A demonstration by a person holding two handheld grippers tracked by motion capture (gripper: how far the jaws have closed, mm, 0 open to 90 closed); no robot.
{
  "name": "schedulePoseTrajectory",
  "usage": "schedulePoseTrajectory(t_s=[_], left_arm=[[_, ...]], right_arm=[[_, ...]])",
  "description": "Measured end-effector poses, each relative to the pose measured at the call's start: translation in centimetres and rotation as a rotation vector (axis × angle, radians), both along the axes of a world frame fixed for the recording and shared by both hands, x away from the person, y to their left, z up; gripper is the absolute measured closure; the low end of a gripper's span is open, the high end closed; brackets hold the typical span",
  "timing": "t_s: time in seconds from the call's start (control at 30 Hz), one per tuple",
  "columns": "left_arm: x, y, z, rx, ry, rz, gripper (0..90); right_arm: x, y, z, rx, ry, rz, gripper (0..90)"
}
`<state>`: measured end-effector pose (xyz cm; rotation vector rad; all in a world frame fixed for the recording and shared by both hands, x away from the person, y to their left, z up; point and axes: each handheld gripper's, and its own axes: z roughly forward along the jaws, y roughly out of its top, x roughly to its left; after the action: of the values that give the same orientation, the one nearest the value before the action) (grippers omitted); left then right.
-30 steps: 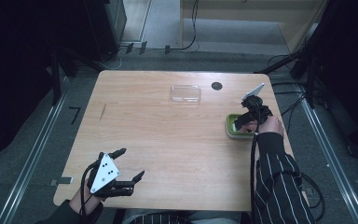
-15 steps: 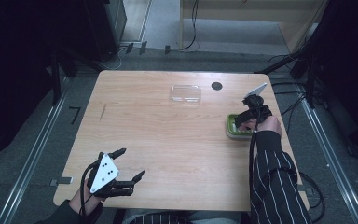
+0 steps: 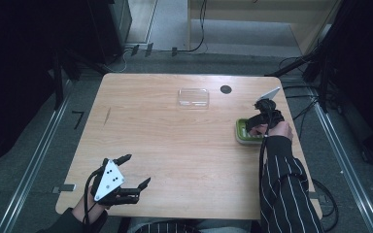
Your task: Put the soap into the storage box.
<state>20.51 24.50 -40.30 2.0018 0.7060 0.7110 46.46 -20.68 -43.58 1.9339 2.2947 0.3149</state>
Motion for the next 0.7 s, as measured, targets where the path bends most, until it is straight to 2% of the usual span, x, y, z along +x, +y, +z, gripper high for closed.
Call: schedulePoseTrajectory(t_s=[0.33, 0.7], left_arm=[[0.0, 0.0, 0.0, -0.003, -0.002, 0.006, 14.0], [0.0, 0.0, 0.0, -0.001, -0.002, 0.003, 14.0]], right_arm=[[0.7, 0.2, -0.9, 0.025, 0.019, -0.026, 13.5], [1.0, 0.4, -1.5, 0.009, 0.040, -0.052, 13.5]])
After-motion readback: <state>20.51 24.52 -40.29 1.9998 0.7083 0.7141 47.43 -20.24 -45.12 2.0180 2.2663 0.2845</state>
